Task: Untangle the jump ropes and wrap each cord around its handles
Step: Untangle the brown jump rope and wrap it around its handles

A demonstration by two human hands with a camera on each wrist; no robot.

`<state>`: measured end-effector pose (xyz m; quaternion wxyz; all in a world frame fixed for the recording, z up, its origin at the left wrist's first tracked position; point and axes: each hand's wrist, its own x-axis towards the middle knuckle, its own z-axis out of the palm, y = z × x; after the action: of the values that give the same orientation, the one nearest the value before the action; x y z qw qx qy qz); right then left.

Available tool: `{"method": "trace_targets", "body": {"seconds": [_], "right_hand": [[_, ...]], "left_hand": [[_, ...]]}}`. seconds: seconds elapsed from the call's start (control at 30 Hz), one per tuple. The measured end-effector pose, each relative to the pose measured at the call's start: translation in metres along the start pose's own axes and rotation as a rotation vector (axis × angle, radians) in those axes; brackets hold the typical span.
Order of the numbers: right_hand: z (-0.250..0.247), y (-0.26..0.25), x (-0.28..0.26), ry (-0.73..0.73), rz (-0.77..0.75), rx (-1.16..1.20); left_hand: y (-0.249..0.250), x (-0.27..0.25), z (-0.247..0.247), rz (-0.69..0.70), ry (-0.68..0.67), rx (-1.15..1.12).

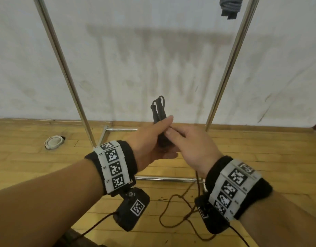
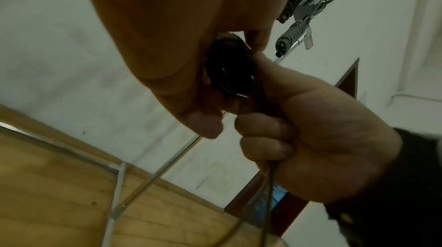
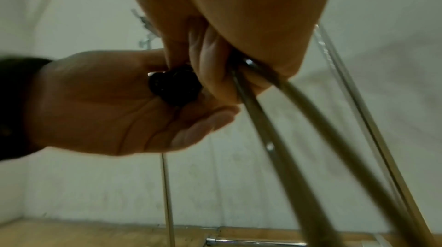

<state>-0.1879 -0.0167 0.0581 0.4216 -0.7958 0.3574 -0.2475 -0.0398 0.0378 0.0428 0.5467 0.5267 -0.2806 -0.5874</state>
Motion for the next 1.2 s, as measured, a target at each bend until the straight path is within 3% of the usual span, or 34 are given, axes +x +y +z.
{"method": "trace_targets", "body": {"seconds": [0.13,0.37,0.5,0.6,0.67,0.73,0.8,0.9,1.07,1.2], "right_hand": [[0.005,-0.007,-0.003,-0.057,-0.07,-0.174],[-0.035,-0.013,0.0,-0.122,-0.218,-0.473],[-0.054,-0.002,0.005,-0.245,-0.18,-0.382],[-0.062,0.016,0.012,-0.349,-0.127,-0.36],[-0.064,0.027,0.014,-0.408,-0.07,-0.418],[-0.063,0.033,0.016,-0.451,-0.043,-0.552],[-0.058,0.031,0.02,-0.487,-0.045,-0.65],[-0.049,0.011,0.021,-0.496,-0.094,-0.775],[-0.029,-0.026,0.003,-0.419,-0.256,-0.898],[-0.025,-0.02,-0.005,-0.351,-0.171,-0.762]], "left_hand": [[0.006,-0.003,-0.002,0.052,0.121,-0.027],[0.02,-0.001,-0.022,0.177,0.136,0.213],[0.033,-0.007,-0.028,0.218,-0.003,0.18],[0.041,-0.016,-0.025,0.183,-0.209,0.202],[0.044,-0.025,-0.02,0.122,-0.353,0.516],[0.038,-0.03,-0.007,0.025,-0.434,0.999],[0.021,-0.026,0.008,-0.082,-0.407,1.362],[-0.005,-0.015,0.021,-0.217,-0.247,1.571],[-0.002,0.011,0.011,-0.147,-0.036,1.282],[0.015,0.022,-0.009,-0.044,0.14,0.795]]}}
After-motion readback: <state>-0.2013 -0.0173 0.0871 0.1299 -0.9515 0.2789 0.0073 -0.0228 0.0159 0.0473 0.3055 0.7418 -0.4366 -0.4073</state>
